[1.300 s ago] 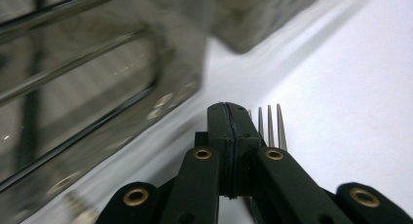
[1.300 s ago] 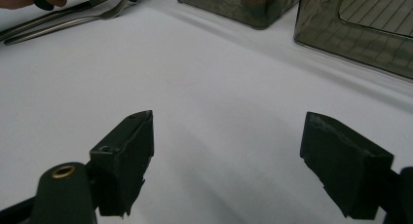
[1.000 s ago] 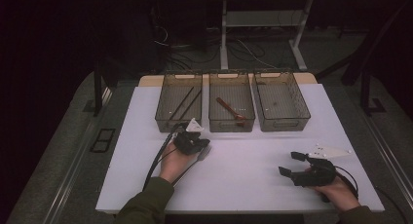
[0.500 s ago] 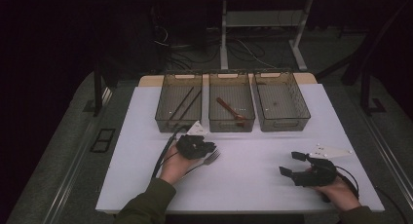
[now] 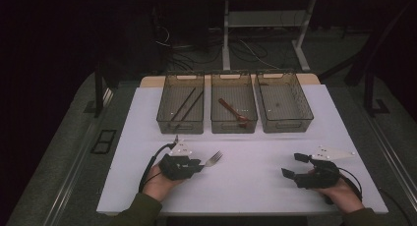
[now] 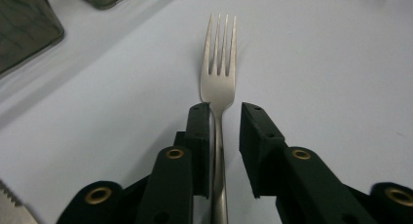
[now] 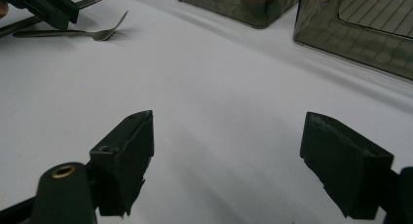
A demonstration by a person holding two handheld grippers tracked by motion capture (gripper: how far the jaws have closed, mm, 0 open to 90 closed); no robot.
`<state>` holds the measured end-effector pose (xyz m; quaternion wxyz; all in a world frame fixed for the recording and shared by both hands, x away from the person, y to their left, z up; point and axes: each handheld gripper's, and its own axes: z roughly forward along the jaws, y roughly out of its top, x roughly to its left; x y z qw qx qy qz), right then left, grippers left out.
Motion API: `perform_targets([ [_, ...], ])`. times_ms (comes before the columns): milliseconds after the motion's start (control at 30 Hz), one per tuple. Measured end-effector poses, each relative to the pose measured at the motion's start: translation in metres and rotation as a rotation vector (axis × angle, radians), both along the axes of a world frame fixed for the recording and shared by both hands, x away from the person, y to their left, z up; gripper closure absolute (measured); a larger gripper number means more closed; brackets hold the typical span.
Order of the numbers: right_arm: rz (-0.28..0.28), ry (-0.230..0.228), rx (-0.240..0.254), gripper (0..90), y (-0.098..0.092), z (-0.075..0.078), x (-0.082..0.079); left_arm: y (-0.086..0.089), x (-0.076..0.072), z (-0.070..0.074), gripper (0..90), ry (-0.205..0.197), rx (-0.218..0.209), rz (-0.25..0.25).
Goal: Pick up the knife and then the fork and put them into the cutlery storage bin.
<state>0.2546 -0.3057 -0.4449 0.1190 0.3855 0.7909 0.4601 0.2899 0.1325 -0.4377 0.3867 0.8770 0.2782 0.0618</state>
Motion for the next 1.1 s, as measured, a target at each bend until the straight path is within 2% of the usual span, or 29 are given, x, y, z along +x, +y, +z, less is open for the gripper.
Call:
perform_targets([
  [100,0.000,0.001,-0.001,19.2,0.000,0.000,0.000,0.001,0.001,-0.003,75.6,0.010,0.009,0.016],
  [200,-0.001,0.001,-0.002,19.2,-0.001,0.000,0.000,0.000,0.001,-0.005,76.7,0.015,0.007,0.012],
  [300,0.000,0.001,0.000,19.2,-0.001,0.000,0.000,-0.001,0.002,-0.008,78.6,0.016,0.035,0.004],
  [400,0.001,0.000,0.000,19.2,0.000,0.000,0.000,-0.002,0.001,-0.009,80.3,0.021,0.030,0.015],
  [667,0.009,0.004,0.007,19.2,0.000,0.000,0.000,-0.007,-0.002,-0.007,84.4,-0.006,0.069,0.007],
  [833,-0.003,0.021,0.054,18.3,0.000,0.000,0.001,-0.010,-0.002,-0.004,84.9,-0.003,0.073,-0.003],
  [933,-0.017,0.034,0.080,18.3,0.000,0.004,0.002,-0.011,-0.003,0.000,84.9,-0.007,0.046,0.001],
  [1000,-0.019,0.053,0.093,15.4,0.001,0.007,0.004,-0.012,-0.003,0.003,84.9,-0.011,0.036,-0.009],
  [1067,0.013,0.096,0.116,12.9,0.003,0.011,0.006,-0.014,-0.004,0.006,84.9,-0.015,0.028,-0.012],
  [1100,0.025,0.120,0.145,13.6,0.004,0.012,0.008,-0.014,-0.004,0.008,84.9,-0.023,0.029,-0.024],
])
